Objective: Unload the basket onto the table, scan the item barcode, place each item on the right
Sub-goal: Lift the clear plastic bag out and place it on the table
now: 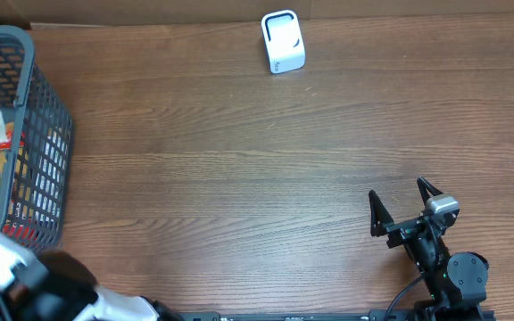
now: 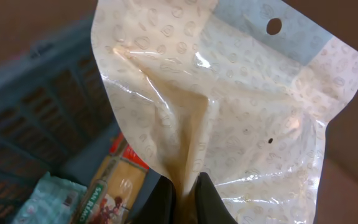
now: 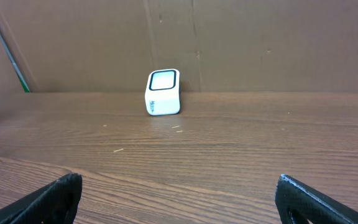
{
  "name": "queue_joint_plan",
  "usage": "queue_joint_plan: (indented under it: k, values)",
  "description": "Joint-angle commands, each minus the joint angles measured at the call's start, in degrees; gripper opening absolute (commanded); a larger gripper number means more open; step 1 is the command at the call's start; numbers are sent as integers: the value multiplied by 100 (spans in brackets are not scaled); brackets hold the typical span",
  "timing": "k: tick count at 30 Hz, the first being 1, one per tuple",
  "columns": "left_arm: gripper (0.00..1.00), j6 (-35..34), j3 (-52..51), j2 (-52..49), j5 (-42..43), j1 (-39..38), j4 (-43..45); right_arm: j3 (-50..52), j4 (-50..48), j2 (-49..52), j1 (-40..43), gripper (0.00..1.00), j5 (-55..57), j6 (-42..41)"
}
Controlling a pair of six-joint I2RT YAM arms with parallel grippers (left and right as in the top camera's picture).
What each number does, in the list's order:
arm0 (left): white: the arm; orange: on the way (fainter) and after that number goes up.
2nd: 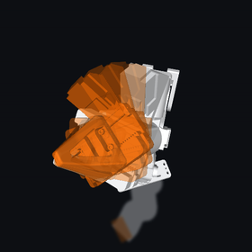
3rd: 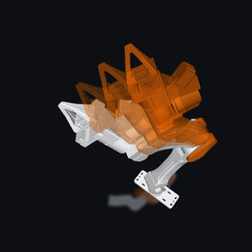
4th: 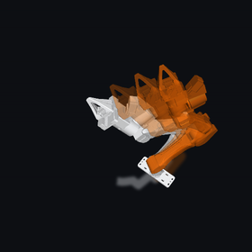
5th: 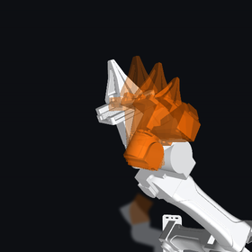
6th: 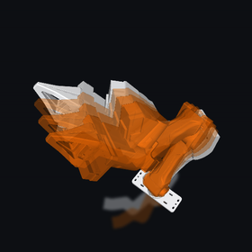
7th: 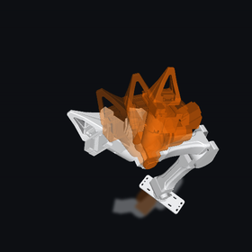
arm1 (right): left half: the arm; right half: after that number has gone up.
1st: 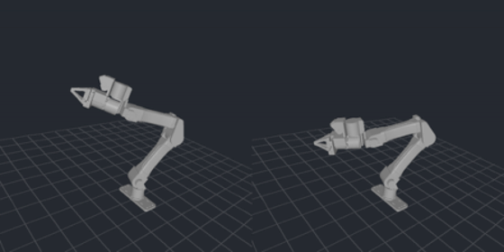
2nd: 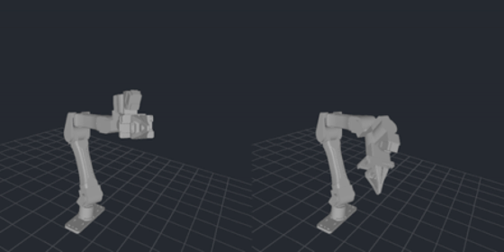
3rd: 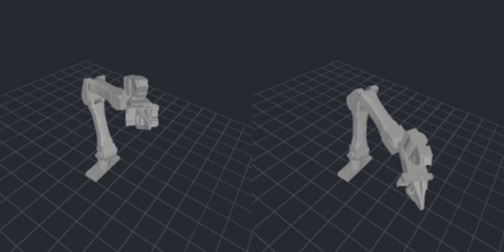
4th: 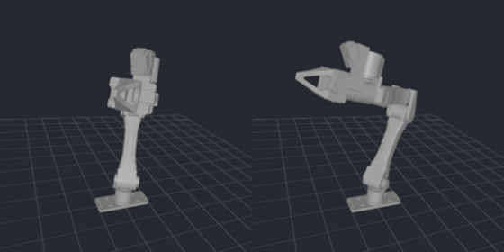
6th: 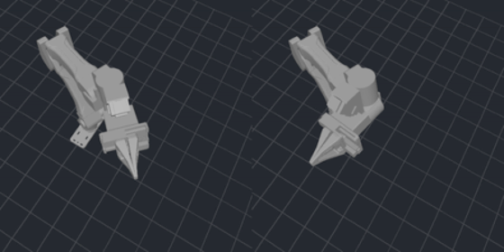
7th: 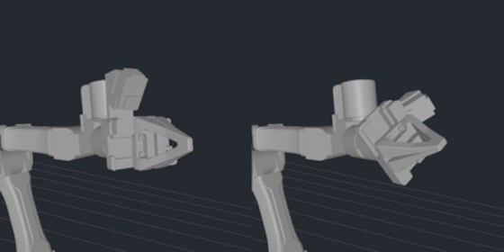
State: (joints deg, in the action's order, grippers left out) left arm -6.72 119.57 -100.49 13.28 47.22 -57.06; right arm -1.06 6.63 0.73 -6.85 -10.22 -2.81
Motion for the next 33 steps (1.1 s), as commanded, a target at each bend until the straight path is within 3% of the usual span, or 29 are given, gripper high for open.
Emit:
queue_joint_plan:
  k: [1, 7, 16, 24, 33]
  values:
    - [4, -170, 146, 874, 501, -162, 11, -59, -20, -46, -4, 100, 31, -17]
    - [4, -87, 146, 1700, 1185, -944, -476, -59, -20, -46, -4, 100, 31, -20]
    - [4, 511, -278, 1458, 1158, -3532, -1812, -59, -20, -46, -4, 100, 28, -17]
    - [4, 890, -1722, 732, 1185, -4999, -1641, -59, -20, -46, -4, 100, 31, -17]
    - [4, 1294, -3298, -501, 1187, -6660, -339, -59, -20, -46, -4, 100, 31, -17]
